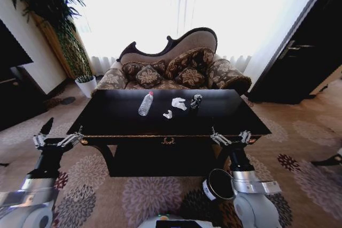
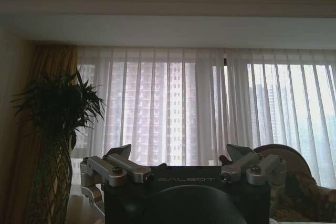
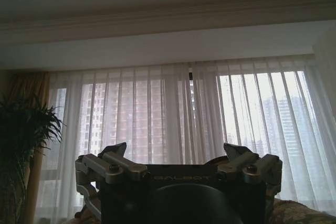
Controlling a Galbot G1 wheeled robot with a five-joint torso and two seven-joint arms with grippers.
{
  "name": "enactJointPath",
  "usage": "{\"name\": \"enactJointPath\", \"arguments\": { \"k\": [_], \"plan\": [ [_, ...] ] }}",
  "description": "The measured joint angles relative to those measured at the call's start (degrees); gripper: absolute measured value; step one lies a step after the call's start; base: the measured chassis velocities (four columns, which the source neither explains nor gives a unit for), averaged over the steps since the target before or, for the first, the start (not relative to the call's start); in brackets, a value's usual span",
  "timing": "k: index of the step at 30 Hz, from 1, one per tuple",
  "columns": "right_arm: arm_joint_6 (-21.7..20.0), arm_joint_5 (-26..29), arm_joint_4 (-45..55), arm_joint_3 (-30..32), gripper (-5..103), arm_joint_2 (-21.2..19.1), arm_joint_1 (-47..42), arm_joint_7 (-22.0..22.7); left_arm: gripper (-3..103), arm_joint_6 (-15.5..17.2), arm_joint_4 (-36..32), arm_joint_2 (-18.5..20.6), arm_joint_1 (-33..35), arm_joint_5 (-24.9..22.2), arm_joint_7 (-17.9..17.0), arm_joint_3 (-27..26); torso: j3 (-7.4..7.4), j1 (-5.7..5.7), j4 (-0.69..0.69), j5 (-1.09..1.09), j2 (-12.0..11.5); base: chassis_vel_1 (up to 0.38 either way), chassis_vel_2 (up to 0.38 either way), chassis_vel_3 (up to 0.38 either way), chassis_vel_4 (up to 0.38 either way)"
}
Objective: Move to the front of the table and place the trash on the table into the trash bin.
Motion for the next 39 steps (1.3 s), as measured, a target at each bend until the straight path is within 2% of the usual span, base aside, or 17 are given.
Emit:
{"name": "enactJointPath", "arguments": {
  "k": [10,12,15,20,27,31,32,35,36,39],
  "plan": [
    [-1.7,-2.0,0.0,-0.6,100,-0.4,0.1,1.2,100,2.5,1.7,2.3,-1.6,-1.8,-2.0,0.2,0.01,0.02,0.0,0.0,0.0,-0.004,0.008,0.005,-0.006],
    [-3.2,-3.3,-0.1,-0.5,100,-0.6,0.1,2.6,100,4.6,1.6,3.2,-2.4,-3.5,-2.9,-0.4,0.0,0.0,0.0,0.0,0.0,0.0,0.0,0.0,0.0],
    [-5.8,-4.0,0.8,-0.3,100,-0.8,-0.3,4.2,100,9.5,0.2,5.0,-2.9,-8.6,-5.8,-0.5,0.0,0.0,0.0,0.0,0.0,0.0,0.0,0.0,0.0],
    [-7.5,-4.4,2.1,-1.0,100,-1.0,-0.4,4.3,100,12.5,-0.3,8.4,-3.6,-10.4,-7.6,0.5,0.0,0.01,0.0,0.0,0.0,0.0,0.0,0.0,0.0],
    [-8.0,-4.1,4.3,-2.3,100,-2.1,-0.7,3.5,100,13.1,1.3,12.9,-4.6,-10.4,-10.2,1.2,0.0,0.0,0.01,-0.01,0.0,0.0,0.0,0.0,0.0],
    [-6.4,-4.2,4.5,-2.6,100,-2.2,-1.5,3.4,100,14.7,2.6,17.1,-6.7,-12.2,-11.5,2.2,0.0,0.01,-0.01,0.0,0.0,0.0,0.0,0.0,0.0],
    [-6.4,-4.2,4.5,-2.6,100,-2.2,-1.5,3.4,100,14.7,2.6,17.1,-6.7,-12.2,-11.5,2.2,0.0,0.01,-0.01,0.0,0.0,0.0,0.0,0.0,0.0],
    [-6.5,-4.3,5.7,-2.9,100,-2.1,-1.6,3.3,100,14.9,6.1,21.8,-7.8,-12.9,-11.6,2.6,0.01,0.01,0.0,-0.01,0.0,0.0,0.0,0.0,0.0],
    [-6.5,-4.3,5.7,-2.9,100,-2.1,-1.6,3.3,100,14.9,6.1,21.8,-7.8,-12.9,-11.6,2.6,0.01,0.01,0.0,-0.01,0.0,0.0,0.0,0.0,0.0],
    [-6.7,-4.3,6.3,-3.3,100,-1.8,-1.7,3.3,100,15.1,10.0,25.9,-9.4,-15.4,-11.8,2.6,0.0,0.01,0.0,-0.03,0.0,0.0,0.0,0.0,0.0]
  ]
}}
